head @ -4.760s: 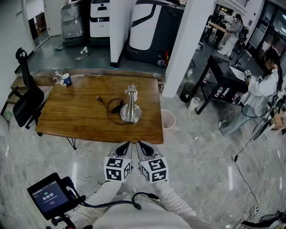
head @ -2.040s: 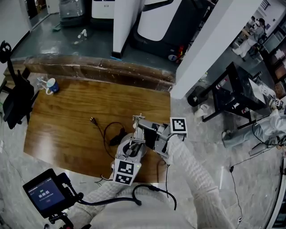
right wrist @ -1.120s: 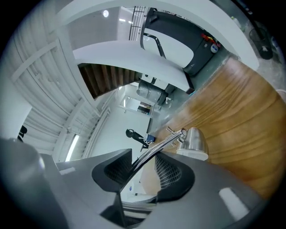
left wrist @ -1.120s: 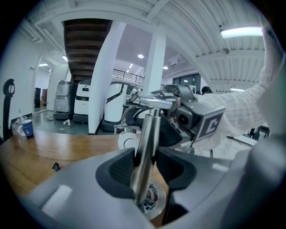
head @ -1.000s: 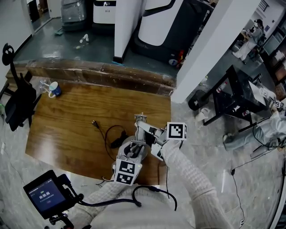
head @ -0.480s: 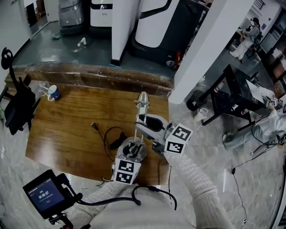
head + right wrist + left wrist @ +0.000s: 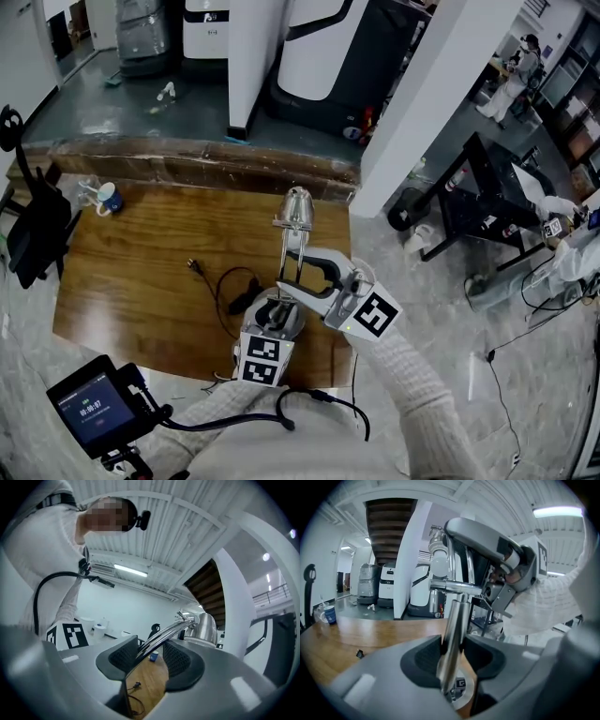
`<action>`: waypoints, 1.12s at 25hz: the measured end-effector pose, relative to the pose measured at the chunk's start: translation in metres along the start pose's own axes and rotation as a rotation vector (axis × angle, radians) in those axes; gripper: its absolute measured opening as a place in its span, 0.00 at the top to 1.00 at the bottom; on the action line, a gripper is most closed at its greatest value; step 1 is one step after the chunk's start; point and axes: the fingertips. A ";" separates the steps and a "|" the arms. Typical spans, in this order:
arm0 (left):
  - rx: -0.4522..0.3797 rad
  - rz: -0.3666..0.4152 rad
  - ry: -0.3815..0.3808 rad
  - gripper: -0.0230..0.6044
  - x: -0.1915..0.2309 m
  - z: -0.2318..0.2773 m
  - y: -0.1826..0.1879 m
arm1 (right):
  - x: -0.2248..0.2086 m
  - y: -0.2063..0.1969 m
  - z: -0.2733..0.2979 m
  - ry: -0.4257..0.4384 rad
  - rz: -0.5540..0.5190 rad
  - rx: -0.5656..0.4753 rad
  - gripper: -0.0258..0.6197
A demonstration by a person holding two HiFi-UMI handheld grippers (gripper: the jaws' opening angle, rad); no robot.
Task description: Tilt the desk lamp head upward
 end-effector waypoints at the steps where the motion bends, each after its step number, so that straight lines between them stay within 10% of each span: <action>1: 0.000 -0.002 0.000 0.75 0.000 0.000 0.000 | 0.002 0.001 -0.001 -0.003 -0.024 -0.006 0.70; 13: 0.015 -0.008 0.000 0.75 0.000 0.004 0.002 | 0.011 -0.006 -0.009 -0.004 -0.162 0.017 0.69; 28: 0.004 -0.005 -0.015 0.74 -0.002 0.002 0.002 | -0.004 0.000 -0.018 -0.103 0.188 -0.085 0.63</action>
Point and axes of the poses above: the fingertips, and each gripper's own axes: z forward along the fingers, x to its left, y out of its top, and after that the axes turned 11 degrees about z, right-handed
